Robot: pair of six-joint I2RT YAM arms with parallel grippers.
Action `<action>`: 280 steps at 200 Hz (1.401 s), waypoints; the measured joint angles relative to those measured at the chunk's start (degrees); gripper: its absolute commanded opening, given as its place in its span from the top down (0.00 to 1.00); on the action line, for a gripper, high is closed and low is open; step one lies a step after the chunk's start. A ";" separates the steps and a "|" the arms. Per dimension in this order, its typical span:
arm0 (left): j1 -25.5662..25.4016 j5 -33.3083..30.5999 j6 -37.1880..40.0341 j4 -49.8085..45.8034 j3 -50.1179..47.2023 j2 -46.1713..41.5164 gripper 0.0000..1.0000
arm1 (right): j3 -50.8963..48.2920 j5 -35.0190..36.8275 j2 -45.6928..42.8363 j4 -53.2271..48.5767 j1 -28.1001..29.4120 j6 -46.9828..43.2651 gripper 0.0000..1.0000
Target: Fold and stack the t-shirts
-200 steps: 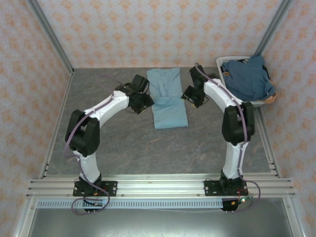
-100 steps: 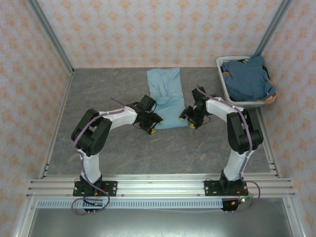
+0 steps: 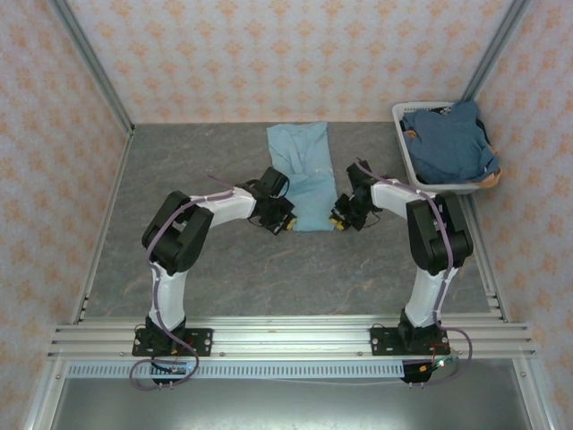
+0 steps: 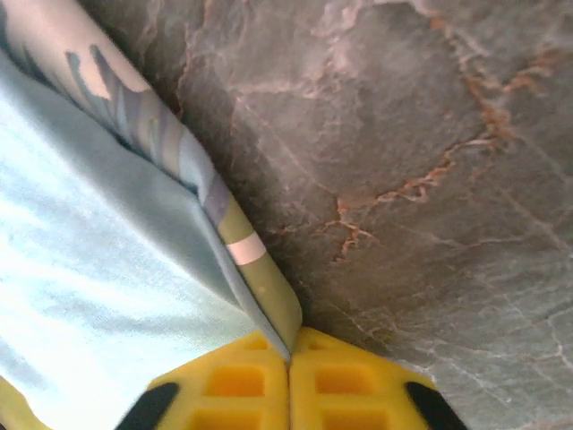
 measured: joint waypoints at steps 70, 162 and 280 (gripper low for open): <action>4.79 -4.74 9.44 -8.85 14.60 -5.42 1.00 | 17.33 4.76 -2.47 -6.69 0.00 1.18 1.00; 2.12 -0.59 15.72 -16.55 1.88 -15.72 1.00 | 5.18 1.44 -14.58 -11.74 3.72 3.76 1.00; -10.19 3.61 18.29 -33.66 -11.15 -38.64 1.00 | -7.80 -7.56 -38.51 -26.71 12.94 6.38 1.00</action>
